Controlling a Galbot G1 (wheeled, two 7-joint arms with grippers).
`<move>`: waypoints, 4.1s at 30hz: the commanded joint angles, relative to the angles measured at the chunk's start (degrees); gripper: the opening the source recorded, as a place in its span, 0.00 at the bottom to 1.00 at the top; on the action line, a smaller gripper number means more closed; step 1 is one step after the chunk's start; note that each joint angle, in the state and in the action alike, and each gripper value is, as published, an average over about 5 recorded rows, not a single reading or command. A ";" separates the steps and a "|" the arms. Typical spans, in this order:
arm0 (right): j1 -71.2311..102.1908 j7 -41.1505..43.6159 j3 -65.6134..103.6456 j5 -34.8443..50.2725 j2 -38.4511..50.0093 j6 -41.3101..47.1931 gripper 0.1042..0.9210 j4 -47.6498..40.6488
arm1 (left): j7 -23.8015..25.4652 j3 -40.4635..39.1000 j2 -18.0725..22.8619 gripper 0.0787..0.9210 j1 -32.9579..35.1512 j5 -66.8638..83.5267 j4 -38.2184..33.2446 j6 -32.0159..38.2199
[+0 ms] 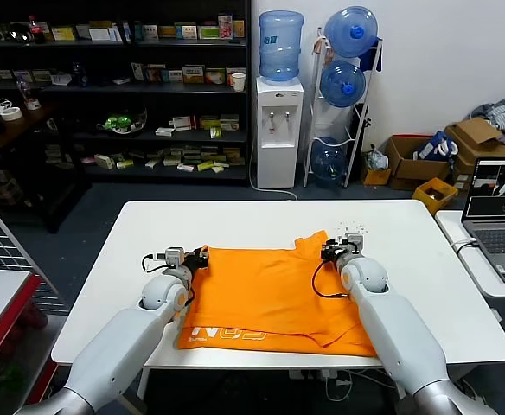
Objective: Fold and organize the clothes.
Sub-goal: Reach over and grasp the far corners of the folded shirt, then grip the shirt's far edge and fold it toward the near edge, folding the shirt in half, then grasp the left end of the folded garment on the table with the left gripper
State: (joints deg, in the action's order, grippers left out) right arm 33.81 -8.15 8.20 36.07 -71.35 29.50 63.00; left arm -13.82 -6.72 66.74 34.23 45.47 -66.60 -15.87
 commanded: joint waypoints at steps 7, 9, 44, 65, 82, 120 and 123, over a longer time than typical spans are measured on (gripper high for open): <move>6.02 -1.75 2.53 4.36 3.98 -1.75 0.02 11.76 | -2.24 2.33 -2.70 0.01 4.34 0.75 -9.12 0.29; 8.30 -2.20 2.95 5.83 5.68 -1.22 0.02 15.24 | -2.79 2.71 -3.63 0.01 6.01 1.20 -12.57 0.04; 39.78 -7.29 13.28 12.67 18.16 3.27 0.02 49.76 | -7.86 9.31 -11.99 0.01 30.85 0.28 -41.90 -1.82; 44.24 -7.06 17.03 10.70 17.17 2.58 0.69 50.58 | -6.26 13.63 -7.86 0.62 37.75 -5.01 -38.19 2.94; 44.05 -7.00 16.83 10.61 16.16 2.56 0.88 50.29 | -5.00 13.83 -4.60 0.88 36.92 -7.17 -32.62 5.31; 43.80 -6.68 16.45 11.13 15.65 2.21 0.88 50.09 | -6.39 14.03 -3.31 0.04 36.64 -8.07 -36.33 7.57; 43.42 -6.70 16.18 11.13 15.59 2.14 0.88 50.10 | -7.26 14.40 -5.51 0.04 36.32 -7.36 -38.83 6.24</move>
State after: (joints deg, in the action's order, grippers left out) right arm 77.46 -14.83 24.50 47.18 -55.72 31.69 113.10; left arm -19.67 7.35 64.21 70.89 37.45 -99.76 -8.01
